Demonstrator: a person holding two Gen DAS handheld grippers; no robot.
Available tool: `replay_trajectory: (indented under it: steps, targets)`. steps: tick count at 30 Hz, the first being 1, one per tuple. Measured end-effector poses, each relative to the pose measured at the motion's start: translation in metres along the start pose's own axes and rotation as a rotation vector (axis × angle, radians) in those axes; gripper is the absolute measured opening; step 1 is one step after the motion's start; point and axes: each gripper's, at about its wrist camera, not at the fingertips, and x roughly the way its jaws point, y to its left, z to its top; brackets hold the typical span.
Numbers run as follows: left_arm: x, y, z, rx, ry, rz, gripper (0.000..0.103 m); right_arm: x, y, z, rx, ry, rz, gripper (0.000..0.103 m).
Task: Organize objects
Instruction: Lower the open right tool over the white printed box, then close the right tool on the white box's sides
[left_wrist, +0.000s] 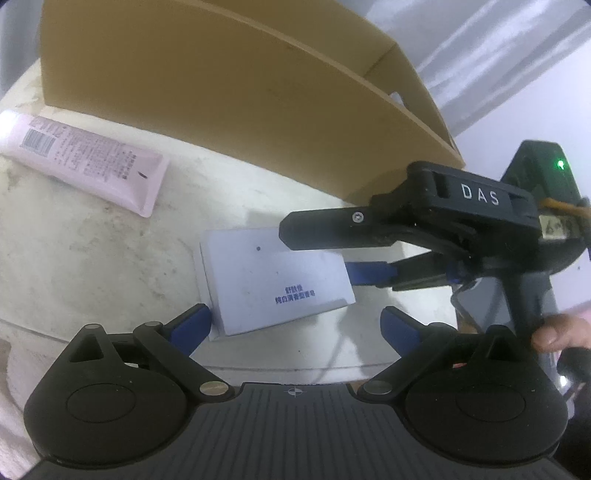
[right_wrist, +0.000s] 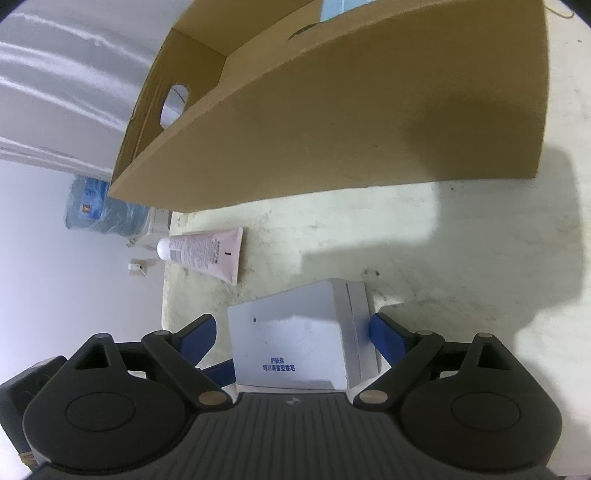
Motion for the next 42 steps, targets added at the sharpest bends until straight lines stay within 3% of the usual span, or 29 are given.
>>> replay_trajectory:
  steps: [14,22,32,42]
  targets:
    - [0.018,-0.008,0.006,0.066,-0.013,0.068,0.099,0.001,-0.003,-0.002,-0.021,-0.026,0.061,0.103]
    - [0.021,-0.005,0.007,0.085,-0.049,0.054,0.103,0.000,-0.006,-0.002,-0.002,-0.033,0.087,0.103]
    - [0.018,0.008,0.005,0.001,-0.112,-0.008,0.103,0.002,-0.006,-0.001,-0.029,-0.028,0.098,0.103]
    - [0.020,0.008,0.003,0.023,-0.126,-0.003,0.103,0.000,-0.006,-0.001,-0.054,-0.018,0.100,0.103]
